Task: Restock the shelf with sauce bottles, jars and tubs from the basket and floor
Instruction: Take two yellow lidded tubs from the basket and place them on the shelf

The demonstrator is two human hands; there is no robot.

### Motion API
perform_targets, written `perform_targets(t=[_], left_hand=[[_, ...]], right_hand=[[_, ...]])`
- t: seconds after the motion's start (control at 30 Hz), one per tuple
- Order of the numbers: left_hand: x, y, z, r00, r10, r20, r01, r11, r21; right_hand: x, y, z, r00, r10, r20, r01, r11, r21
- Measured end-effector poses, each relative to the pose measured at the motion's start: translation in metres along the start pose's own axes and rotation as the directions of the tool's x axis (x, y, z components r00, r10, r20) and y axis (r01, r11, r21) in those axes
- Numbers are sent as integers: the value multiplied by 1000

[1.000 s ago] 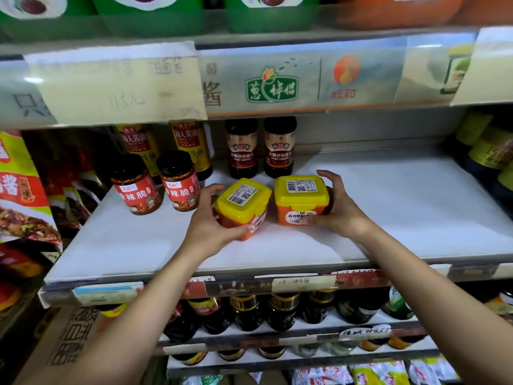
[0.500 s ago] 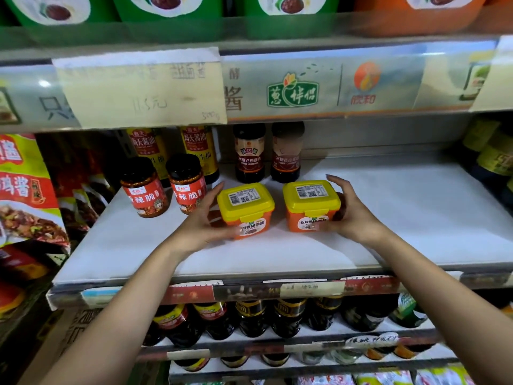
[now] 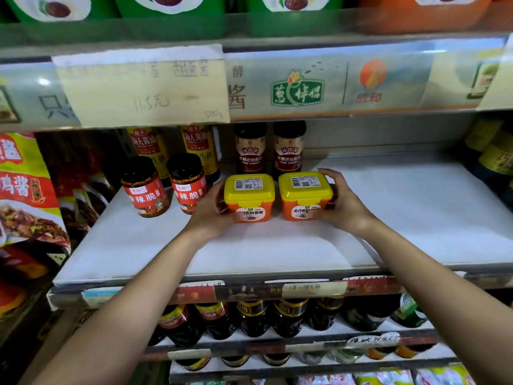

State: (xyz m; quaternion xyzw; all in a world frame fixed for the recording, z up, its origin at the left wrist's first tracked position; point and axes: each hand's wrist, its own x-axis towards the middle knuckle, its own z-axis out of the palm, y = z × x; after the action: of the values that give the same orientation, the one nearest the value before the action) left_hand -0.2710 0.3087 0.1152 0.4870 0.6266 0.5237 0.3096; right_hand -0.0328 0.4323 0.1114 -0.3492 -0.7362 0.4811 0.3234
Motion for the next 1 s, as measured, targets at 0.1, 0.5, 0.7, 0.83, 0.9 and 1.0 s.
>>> perform_targets(t=[0.1, 0.5, 0.7, 0.83, 0.9, 1.0], left_hand=[[8, -1, 1, 1000, 8, 20, -8, 1000, -2], [17, -8, 0, 996, 70, 62, -68, 997, -48], [17, -9, -1, 995, 48, 83, -43, 997, -58], [17, -8, 1, 997, 37, 70, -31, 996, -89], [17, -8, 0, 997, 24, 74, -17, 995, -94], [14, -6, -1, 997, 1, 73, 4, 998, -68]], right_hand=[[7, -4, 4, 1000, -12, -10, 12, 1000, -1], [19, -1, 8, 999, -20, -28, 21, 999, 37], [18, -1, 7, 999, -37, 16, 36, 999, 31], [18, -2, 6, 1000, -29, 12, 29, 999, 24], [18, -1, 7, 1000, -25, 7, 25, 1000, 12], [15, -3, 7, 1000, 2, -13, -2, 1000, 10]])
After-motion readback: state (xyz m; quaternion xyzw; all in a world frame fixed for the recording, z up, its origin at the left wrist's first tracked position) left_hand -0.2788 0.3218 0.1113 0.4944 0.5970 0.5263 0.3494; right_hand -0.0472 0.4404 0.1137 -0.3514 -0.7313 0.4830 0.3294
